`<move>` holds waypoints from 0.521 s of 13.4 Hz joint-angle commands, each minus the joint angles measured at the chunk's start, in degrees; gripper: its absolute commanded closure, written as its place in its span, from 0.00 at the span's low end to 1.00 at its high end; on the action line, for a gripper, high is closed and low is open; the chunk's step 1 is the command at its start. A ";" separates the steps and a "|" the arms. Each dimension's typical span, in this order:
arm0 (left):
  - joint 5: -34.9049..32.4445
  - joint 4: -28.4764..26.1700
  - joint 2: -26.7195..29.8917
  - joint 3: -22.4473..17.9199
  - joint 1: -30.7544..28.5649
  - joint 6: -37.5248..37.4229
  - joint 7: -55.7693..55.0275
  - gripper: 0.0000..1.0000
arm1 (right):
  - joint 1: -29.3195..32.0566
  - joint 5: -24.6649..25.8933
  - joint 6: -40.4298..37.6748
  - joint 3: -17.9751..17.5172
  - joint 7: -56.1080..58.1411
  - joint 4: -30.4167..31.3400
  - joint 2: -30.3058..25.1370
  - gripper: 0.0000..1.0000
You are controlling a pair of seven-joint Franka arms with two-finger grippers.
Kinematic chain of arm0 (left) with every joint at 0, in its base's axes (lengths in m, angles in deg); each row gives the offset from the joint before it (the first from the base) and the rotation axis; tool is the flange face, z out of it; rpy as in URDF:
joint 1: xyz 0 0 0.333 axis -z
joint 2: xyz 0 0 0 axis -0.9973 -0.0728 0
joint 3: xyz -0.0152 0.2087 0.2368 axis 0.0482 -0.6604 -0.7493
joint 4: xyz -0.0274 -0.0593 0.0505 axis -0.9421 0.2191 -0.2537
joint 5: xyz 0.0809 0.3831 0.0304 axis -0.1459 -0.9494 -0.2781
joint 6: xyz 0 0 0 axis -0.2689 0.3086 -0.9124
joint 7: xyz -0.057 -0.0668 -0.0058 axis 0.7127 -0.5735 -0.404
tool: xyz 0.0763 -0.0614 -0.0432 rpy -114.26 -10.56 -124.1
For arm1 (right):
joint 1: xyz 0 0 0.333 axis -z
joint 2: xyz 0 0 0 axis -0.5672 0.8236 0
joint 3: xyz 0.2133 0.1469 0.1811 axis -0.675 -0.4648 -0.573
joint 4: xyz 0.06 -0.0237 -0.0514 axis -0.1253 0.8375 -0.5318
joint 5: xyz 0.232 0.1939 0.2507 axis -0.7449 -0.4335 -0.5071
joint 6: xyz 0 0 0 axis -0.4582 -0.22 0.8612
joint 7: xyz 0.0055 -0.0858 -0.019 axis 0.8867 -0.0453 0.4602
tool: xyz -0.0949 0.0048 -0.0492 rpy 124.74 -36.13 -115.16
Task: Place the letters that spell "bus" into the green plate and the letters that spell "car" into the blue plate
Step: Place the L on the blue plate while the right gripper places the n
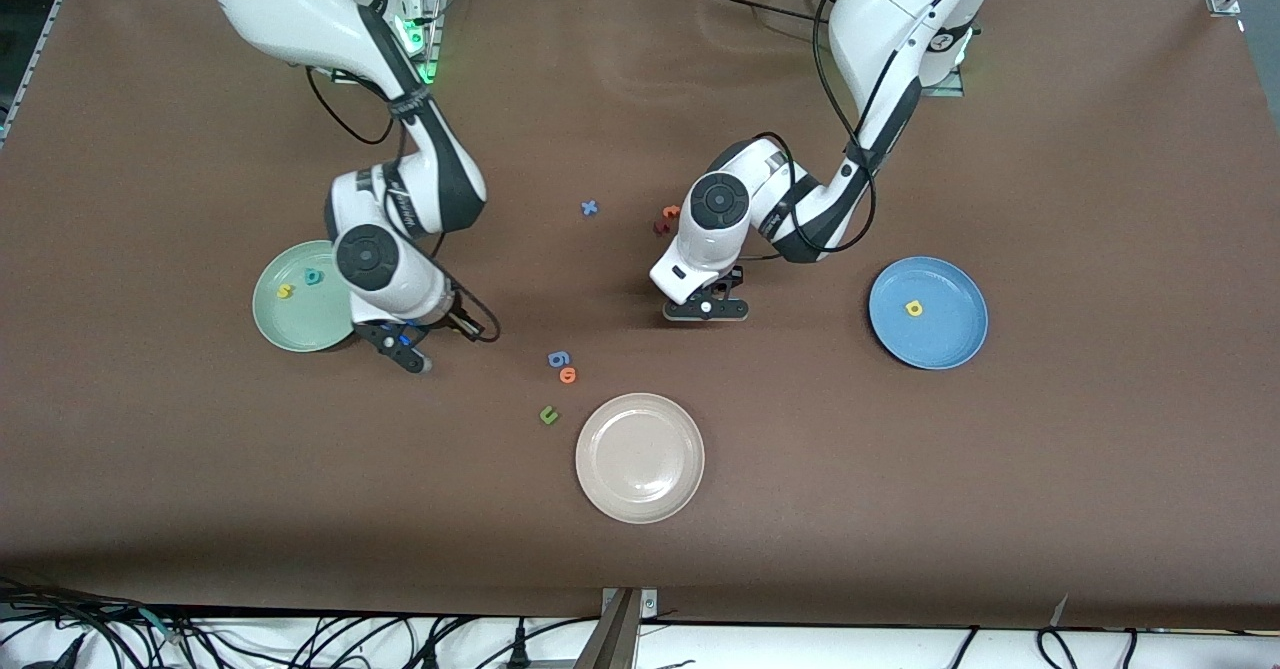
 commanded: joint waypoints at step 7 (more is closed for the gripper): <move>-1.97 -6.33 9.31 0.15 -7.66 -7.71 15.53 0.87 | 0.56 -0.96 -7.44 13.44 29.74 6.83 -4.14 1.00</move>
